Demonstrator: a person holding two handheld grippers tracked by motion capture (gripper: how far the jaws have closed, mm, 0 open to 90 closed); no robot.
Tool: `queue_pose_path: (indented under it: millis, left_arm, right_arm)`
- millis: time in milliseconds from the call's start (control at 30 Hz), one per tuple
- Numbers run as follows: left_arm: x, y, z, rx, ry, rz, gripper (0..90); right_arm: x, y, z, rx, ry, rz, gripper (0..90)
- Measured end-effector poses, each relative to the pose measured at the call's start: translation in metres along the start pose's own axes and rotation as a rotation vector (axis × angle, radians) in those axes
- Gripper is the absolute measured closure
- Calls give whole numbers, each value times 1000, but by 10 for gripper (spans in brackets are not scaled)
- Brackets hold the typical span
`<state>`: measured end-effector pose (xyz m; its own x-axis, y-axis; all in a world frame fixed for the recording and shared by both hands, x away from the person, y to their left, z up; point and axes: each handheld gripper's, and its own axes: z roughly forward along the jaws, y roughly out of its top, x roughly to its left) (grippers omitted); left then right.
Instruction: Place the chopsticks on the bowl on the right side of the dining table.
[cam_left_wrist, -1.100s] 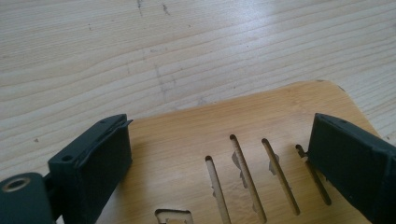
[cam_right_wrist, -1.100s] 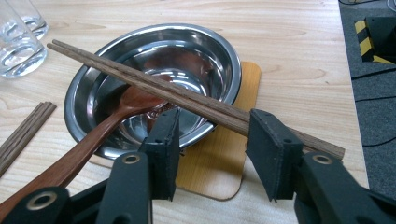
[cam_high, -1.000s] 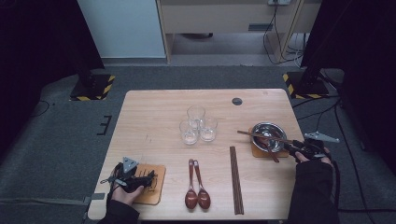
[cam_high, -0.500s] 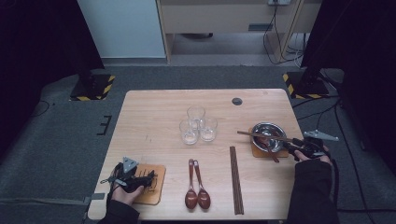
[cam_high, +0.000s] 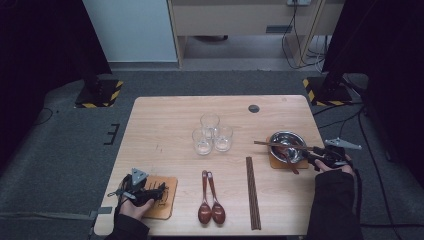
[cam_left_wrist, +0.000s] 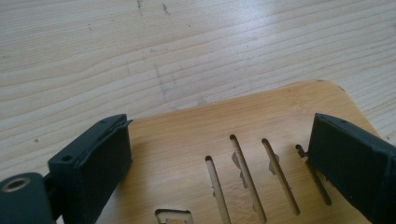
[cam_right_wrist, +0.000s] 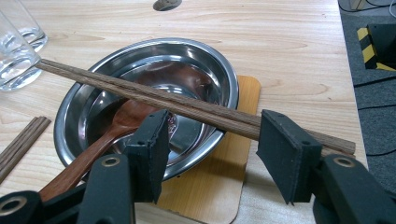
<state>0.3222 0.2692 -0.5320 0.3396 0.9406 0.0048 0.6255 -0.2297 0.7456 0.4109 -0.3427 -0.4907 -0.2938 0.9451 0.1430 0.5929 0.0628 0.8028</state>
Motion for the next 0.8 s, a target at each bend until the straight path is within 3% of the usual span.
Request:
queue_pose_path:
  millis: [800]
  left_arm:
    - [0, 0, 0, 0, 0, 0, 52]
  right_arm:
    - [17, 16, -2, -45, 40, -35, 498]
